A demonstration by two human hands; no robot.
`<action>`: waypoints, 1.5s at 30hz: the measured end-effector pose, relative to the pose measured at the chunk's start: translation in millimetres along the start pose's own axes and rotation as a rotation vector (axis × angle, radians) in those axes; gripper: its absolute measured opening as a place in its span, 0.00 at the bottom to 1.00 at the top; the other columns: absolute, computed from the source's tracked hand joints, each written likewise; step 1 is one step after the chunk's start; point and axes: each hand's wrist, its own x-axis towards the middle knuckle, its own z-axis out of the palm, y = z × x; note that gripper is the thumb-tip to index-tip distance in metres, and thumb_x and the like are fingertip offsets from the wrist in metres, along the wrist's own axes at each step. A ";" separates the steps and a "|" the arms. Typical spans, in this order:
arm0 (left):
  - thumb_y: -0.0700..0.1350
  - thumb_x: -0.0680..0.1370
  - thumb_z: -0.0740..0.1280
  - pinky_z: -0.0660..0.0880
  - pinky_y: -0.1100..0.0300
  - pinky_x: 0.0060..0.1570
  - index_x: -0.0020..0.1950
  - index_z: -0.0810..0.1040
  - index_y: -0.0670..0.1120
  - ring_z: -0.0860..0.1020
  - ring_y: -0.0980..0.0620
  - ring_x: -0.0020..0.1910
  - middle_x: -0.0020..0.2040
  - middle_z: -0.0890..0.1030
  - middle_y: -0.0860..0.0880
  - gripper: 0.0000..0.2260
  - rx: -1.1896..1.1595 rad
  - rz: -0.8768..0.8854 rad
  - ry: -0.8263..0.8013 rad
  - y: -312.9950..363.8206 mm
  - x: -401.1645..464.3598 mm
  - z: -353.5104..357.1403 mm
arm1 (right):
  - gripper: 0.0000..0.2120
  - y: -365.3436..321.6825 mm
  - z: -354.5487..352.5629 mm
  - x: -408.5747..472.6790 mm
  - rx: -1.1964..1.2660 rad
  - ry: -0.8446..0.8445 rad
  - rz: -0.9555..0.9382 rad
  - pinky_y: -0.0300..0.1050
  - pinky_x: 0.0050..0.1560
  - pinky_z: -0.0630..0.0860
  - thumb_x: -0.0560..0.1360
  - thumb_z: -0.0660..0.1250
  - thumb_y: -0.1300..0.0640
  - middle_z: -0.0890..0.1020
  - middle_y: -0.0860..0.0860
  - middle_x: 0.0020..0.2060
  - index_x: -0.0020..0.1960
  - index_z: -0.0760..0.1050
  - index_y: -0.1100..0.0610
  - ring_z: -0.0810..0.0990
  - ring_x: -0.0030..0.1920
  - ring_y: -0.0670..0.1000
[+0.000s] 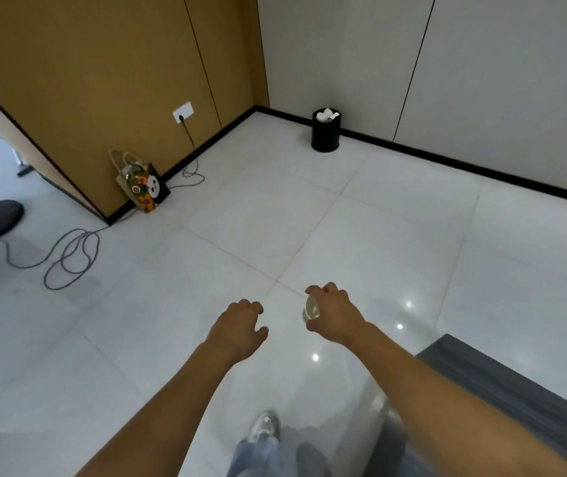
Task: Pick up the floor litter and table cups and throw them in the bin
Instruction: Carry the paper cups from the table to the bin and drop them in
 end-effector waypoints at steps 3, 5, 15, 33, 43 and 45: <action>0.52 0.79 0.61 0.70 0.56 0.61 0.71 0.67 0.47 0.68 0.48 0.66 0.66 0.71 0.47 0.21 0.032 0.033 -0.025 -22.6 57.6 -39.9 | 0.32 -23.5 -20.4 58.3 0.017 0.007 0.028 0.52 0.61 0.74 0.73 0.69 0.55 0.64 0.54 0.67 0.74 0.61 0.51 0.64 0.66 0.57; 0.52 0.79 0.61 0.71 0.55 0.60 0.70 0.67 0.46 0.69 0.47 0.65 0.66 0.71 0.46 0.21 0.076 0.050 -0.019 -38.7 104.5 -72.2 | 0.32 -39.5 -37.7 97.6 0.053 0.031 0.033 0.52 0.60 0.74 0.73 0.69 0.55 0.65 0.54 0.66 0.74 0.61 0.50 0.65 0.65 0.57; 0.52 0.79 0.62 0.70 0.56 0.61 0.70 0.67 0.46 0.69 0.48 0.65 0.65 0.71 0.46 0.21 0.058 0.197 -0.073 -2.4 343.0 -168.3 | 0.33 -7.3 -160.4 272.3 0.080 0.093 0.199 0.51 0.59 0.74 0.72 0.70 0.54 0.66 0.54 0.65 0.74 0.61 0.50 0.66 0.65 0.58; 0.52 0.79 0.62 0.70 0.56 0.61 0.70 0.68 0.46 0.68 0.47 0.66 0.66 0.71 0.46 0.20 -0.032 0.140 -0.093 63.1 802.8 -333.0 | 0.33 57.2 -427.8 699.5 0.032 0.079 0.200 0.52 0.59 0.75 0.72 0.70 0.55 0.66 0.54 0.66 0.74 0.61 0.50 0.65 0.66 0.58; 0.52 0.78 0.63 0.71 0.58 0.57 0.67 0.69 0.47 0.70 0.48 0.63 0.63 0.73 0.47 0.19 -0.016 0.168 -0.073 72.2 1043.9 -447.0 | 0.33 60.5 -549.9 924.8 0.128 0.097 0.259 0.51 0.56 0.76 0.70 0.70 0.56 0.66 0.53 0.64 0.72 0.63 0.50 0.66 0.65 0.58; 0.52 0.78 0.63 0.72 0.58 0.58 0.67 0.69 0.47 0.70 0.49 0.63 0.63 0.73 0.47 0.19 -0.026 0.179 -0.083 82.6 1089.8 -461.7 | 0.33 71.0 -572.8 963.8 0.136 0.103 0.280 0.51 0.57 0.76 0.70 0.70 0.56 0.67 0.53 0.64 0.72 0.63 0.50 0.66 0.64 0.58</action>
